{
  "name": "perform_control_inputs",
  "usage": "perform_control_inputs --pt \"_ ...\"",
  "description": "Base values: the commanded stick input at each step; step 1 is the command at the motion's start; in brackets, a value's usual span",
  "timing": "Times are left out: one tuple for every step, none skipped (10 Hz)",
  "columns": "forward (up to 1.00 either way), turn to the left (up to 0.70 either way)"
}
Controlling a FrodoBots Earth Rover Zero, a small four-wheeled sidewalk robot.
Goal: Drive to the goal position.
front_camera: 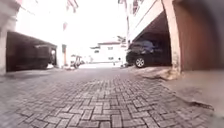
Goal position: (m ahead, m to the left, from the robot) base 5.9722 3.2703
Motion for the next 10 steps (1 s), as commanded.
perform_control_inputs --pt "0.7 0.0" --pt "0.7 0.0" --pt "0.7 0.0" --pt "0.7 0.0" --pt "0.7 0.0" --pt "0.7 0.0" --pt "0.7 0.0" --pt "0.7 0.0" --pt "0.7 0.0" --pt "0.7 0.0"
